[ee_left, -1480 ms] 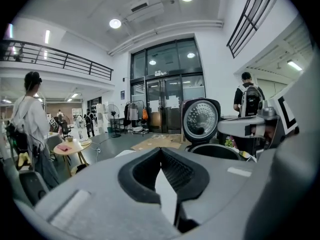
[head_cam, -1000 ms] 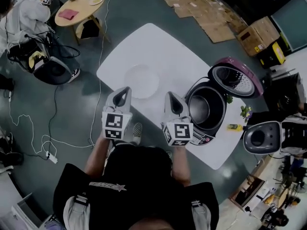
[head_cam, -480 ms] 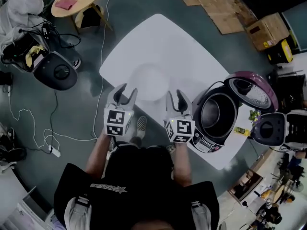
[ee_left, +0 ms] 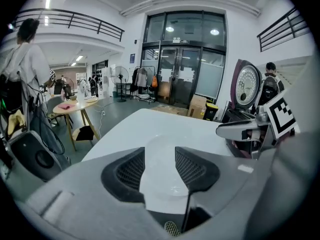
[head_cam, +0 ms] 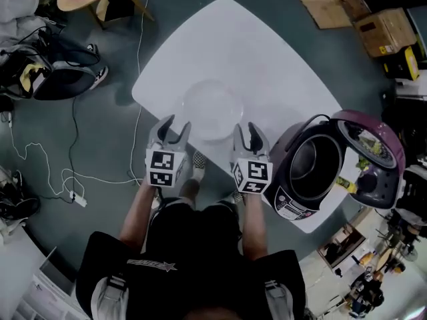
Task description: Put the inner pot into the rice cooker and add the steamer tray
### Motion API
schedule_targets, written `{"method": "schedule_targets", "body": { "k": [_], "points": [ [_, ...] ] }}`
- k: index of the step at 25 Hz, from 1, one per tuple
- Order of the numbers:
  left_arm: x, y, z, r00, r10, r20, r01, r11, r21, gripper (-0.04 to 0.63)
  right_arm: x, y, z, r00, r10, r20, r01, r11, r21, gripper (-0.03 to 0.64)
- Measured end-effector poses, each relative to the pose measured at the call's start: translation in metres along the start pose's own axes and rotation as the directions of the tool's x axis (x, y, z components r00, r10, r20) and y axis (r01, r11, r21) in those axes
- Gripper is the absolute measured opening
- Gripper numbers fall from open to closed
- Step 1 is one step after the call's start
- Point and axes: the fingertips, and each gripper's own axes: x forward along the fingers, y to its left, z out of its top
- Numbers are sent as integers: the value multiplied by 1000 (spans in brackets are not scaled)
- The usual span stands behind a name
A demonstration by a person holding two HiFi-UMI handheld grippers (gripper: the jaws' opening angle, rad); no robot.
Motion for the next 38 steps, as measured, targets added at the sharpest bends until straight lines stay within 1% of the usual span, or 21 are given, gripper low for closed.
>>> {"method": "schedule_targets", "body": {
  "k": [8, 11, 14, 18, 22, 28, 30, 31, 32, 35, 38],
  "points": [
    [38, 8, -42, 996, -3, -86, 0, 999, -36, 196, 32, -17, -45, 996, -16, -83, 18, 999, 34, 155],
    [50, 8, -58, 992, -6, -124, 1, 999, -41, 196, 41, -23, -56, 995, -16, -103, 21, 999, 43, 155],
    [61, 7, -70, 990, -2, -141, -4, 999, -44, 196, 48, -27, -65, 992, -11, -122, 17, 999, 47, 155],
    [69, 7, -83, 984, -8, -178, -5, 997, -74, 196, 54, -30, -76, 988, -12, -154, 20, 998, 51, 155],
    [77, 12, -87, 984, -11, -178, -3, 997, -80, 196, 64, -31, -85, 986, -17, -169, 27, 998, 57, 155],
    [81, 15, -91, 981, -4, -193, -12, 997, -83, 196, 69, -29, -89, 985, -2, -175, 13, 998, 60, 154],
    [82, 15, -92, 981, -3, -195, -14, 996, -83, 193, 70, -29, -90, 984, -4, -176, 15, 998, 63, 137],
    [82, 16, -92, 980, 0, -197, -16, 996, -83, 178, 70, -29, -90, 984, -6, -176, 18, 998, 63, 114],
    [82, 17, -91, 980, 3, -199, -20, 996, -83, 162, 71, -29, -90, 984, -7, -177, 19, 998, 63, 106],
    [82, 19, -90, 979, 10, -203, -27, 996, -81, 152, 71, -27, -90, 984, -8, -181, 19, 998, 60, 103],
    [82, 18, -90, 979, 19, -201, -32, 997, -65, 149, 70, -27, -88, 984, -7, -180, 19, 998, 60, 103]
  ]
}}
